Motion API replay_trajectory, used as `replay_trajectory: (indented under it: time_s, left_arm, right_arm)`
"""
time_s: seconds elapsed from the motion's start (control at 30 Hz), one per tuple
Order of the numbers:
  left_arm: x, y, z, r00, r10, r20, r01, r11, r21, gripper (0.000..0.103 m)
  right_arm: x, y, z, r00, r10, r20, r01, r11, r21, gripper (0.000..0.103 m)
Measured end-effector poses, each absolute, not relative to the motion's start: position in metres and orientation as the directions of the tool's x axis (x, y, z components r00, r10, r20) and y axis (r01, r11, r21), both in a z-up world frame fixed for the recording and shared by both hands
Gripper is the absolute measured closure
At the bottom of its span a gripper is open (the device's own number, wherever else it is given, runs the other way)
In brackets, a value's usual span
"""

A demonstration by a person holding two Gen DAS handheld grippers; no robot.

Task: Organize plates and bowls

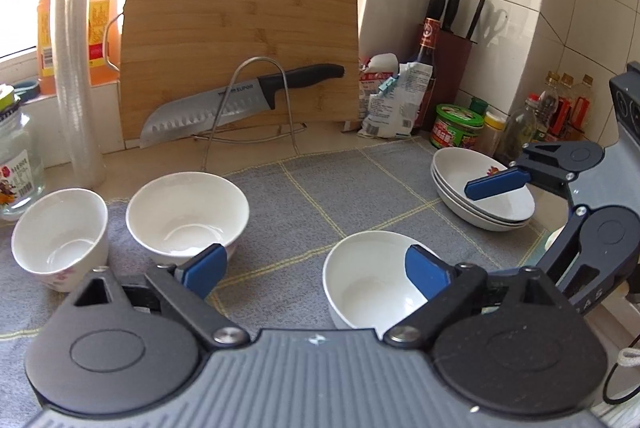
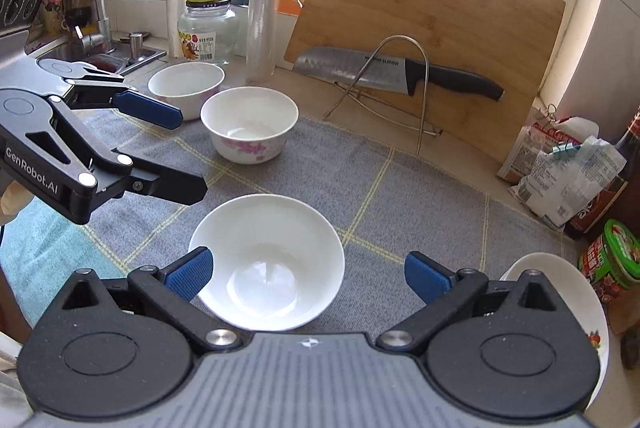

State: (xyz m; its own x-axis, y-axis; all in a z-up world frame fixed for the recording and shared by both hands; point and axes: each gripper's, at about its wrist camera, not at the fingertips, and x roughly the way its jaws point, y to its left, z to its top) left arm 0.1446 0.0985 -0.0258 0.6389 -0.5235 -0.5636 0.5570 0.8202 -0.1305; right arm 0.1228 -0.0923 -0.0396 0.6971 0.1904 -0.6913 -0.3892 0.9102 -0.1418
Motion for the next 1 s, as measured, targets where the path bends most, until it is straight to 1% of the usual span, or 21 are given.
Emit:
replay_trajectory:
  time_s: [0.07, 0.2, 0.43, 0.5, 0.7, 1.0]
  left_arm:
    - [0.144, 0.102, -0.026, 0.669, -0.492, -0.556, 0.533, 0.84, -0.102, 0.004]
    - [0.145, 0.112, -0.032, 0.701, -0.446, -0.557, 0.497, 0.865, -0.068, 0.003]
    - [0.153, 0.123, -0.048, 0.772, -0.301, -0.56, 0.386, 0.922, 0.036, 0.003]
    - [0.157, 0.123, -0.053, 0.791, -0.259, -0.555, 0.359, 0.93, 0.078, 0.003]
    - [0.171, 0.121, -0.067, 0.807, -0.222, -0.547, 0.331, 0.937, 0.109, 0.003]
    - [0.186, 0.112, -0.079, 0.787, -0.256, -0.561, 0.367, 0.926, 0.092, 0.003]
  right_arm:
    - [0.131, -0.089, -0.035, 0.702, 0.193, -0.686, -0.39, 0.91, -0.143, 0.0]
    - [0.145, -0.083, -0.027, 0.705, 0.22, -0.675, -0.413, 0.9, -0.137, 0.0]
    - [0.178, -0.066, -0.022, 0.668, 0.289, -0.685, -0.459, 0.885, -0.074, 0.0]
    - [0.187, -0.06, -0.023, 0.663, 0.291, -0.69, -0.468, 0.88, -0.079, 0.0]
    - [0.214, -0.041, -0.024, 0.629, 0.321, -0.708, -0.51, 0.858, -0.064, 0.0]
    - [0.257, -0.026, -0.035, 0.569, 0.348, -0.745, -0.533, 0.846, -0.012, 0.0]
